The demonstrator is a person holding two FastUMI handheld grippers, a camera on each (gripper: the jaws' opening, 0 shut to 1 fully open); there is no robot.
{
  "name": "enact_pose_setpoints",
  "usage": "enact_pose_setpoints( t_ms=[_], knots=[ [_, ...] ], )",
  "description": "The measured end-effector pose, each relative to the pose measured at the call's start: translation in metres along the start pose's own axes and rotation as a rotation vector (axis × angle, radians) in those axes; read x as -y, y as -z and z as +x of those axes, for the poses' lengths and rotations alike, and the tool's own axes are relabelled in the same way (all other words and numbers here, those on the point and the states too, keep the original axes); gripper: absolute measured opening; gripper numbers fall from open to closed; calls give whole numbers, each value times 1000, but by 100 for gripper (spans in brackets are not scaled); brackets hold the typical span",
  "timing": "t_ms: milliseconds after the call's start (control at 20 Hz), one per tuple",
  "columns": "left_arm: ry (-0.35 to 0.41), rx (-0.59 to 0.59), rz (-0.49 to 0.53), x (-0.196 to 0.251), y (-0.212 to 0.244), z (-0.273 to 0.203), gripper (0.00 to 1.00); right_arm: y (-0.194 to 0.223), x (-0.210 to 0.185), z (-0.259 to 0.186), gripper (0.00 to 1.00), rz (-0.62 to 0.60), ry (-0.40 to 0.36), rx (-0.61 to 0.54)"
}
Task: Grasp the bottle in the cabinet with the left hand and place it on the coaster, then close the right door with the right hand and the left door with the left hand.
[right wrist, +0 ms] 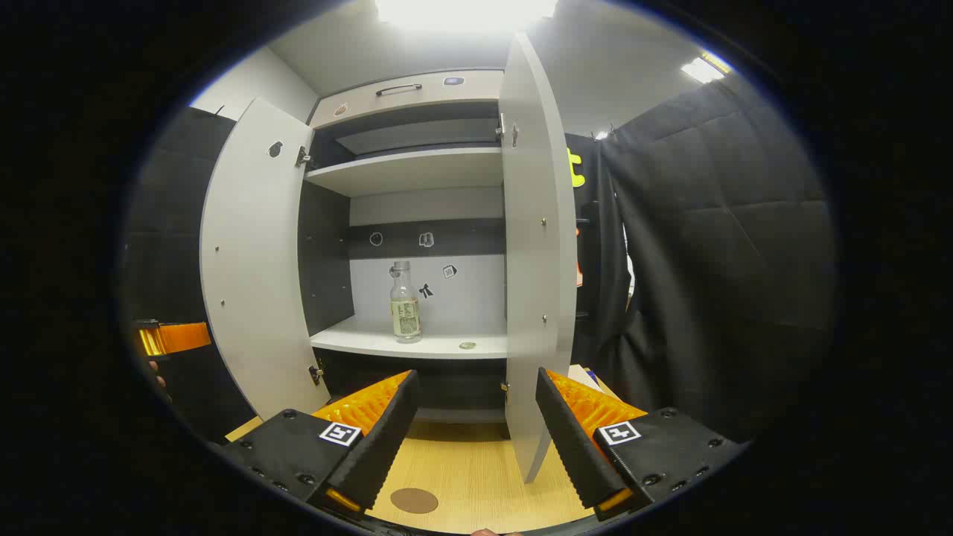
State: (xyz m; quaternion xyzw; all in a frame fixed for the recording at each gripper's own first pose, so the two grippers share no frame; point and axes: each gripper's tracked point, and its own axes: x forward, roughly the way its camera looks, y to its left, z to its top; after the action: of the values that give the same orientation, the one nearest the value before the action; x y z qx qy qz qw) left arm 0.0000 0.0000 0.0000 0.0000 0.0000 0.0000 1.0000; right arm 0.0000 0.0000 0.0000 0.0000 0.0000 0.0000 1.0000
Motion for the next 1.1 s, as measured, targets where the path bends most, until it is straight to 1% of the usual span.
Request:
enact_pose_setpoints(
  t_ms=[50,100,150,200,250,300,350,550,600,650,800,900,950,1000,1050,1100],
  knots=[
    [2,-1,-1,1,1,2,93,0,3,-1,96,3,5,-2],
    [4,-1,-2,2,0,4,93,1,7,-1,96,6,14,-1],
    [1,2,-4,1,1,5,93,0,13,-2,100,8,30,1],
    [0,2,-10,1,1,7,93,0,20,-4,100,13,48,7],
    [6,2,-18,5,2,9,93,-1,26,-5,96,20,63,14],
    [15,1,-25,9,2,10,93,1,32,-7,100,25,75,14],
    [25,-3,-28,12,3,14,93,2,39,-9,96,27,91,11],
    [53,-6,-9,26,1,25,93,7,60,-11,96,19,143,5],
    [63,-9,-10,31,1,28,93,9,65,-12,100,7,153,1],
    [73,-11,-12,36,1,33,93,9,67,-12,100,2,159,-3],
    [99,-16,-8,50,0,49,93,9,74,-12,100,14,167,-5],
    [120,-17,-7,62,-4,63,93,8,87,-12,100,10,193,-4],
    [132,-17,-6,69,-6,71,93,8,94,-12,96,13,209,-8],
    [141,-20,-2,75,-8,81,93,8,101,-11,100,16,222,-16],
    [148,-23,5,79,-10,90,93,9,108,-10,100,19,234,-25],
    [156,-27,12,85,-13,102,93,8,116,-8,96,17,249,-31]
  ],
)
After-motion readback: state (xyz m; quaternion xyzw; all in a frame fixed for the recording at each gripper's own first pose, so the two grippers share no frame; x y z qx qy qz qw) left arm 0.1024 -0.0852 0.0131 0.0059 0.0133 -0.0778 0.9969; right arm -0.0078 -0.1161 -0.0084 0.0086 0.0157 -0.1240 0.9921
